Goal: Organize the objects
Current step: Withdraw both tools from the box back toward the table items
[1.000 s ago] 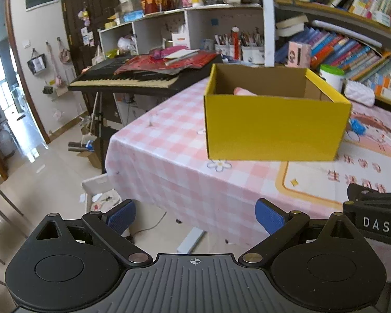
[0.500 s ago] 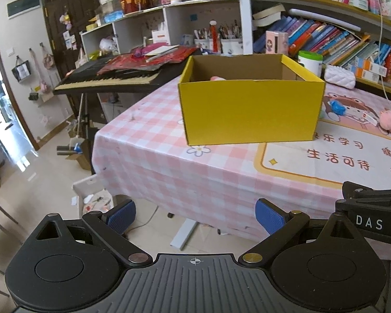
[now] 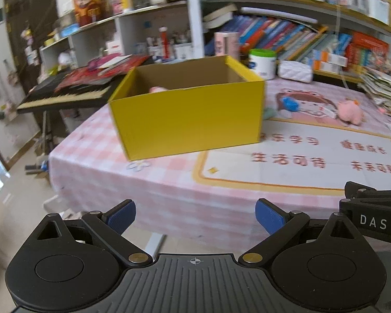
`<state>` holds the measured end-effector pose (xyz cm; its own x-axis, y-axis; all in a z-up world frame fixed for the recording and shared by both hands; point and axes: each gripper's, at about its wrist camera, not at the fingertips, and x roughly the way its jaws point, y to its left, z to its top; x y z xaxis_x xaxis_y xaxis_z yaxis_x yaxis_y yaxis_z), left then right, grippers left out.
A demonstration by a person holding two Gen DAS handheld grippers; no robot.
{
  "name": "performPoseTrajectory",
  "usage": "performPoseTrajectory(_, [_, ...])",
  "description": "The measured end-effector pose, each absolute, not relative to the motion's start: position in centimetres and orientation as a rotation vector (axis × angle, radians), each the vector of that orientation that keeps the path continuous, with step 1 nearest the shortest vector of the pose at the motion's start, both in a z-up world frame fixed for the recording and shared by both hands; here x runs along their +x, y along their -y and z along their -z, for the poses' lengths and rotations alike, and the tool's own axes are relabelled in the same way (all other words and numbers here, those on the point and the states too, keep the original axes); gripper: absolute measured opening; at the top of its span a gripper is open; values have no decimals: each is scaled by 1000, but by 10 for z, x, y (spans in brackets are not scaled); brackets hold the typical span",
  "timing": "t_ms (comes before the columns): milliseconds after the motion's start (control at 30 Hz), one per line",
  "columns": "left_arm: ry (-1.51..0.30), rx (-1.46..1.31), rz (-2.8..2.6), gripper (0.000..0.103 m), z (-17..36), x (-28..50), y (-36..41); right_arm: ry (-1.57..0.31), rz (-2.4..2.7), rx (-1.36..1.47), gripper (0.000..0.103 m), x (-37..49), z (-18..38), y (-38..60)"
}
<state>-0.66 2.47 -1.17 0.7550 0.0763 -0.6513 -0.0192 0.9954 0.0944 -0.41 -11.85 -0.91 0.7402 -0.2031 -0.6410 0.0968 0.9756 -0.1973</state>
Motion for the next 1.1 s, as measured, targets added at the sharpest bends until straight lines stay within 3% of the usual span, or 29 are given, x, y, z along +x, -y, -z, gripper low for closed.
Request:
performPoseTrajectory(433, [-727,102,11,100,16,24,22,-742,223,-136,97,15,13,167])
performPoseTrajectory(1100, [-746,84,24,100,22,110,130,-781,208,-127,97,111,17,276])
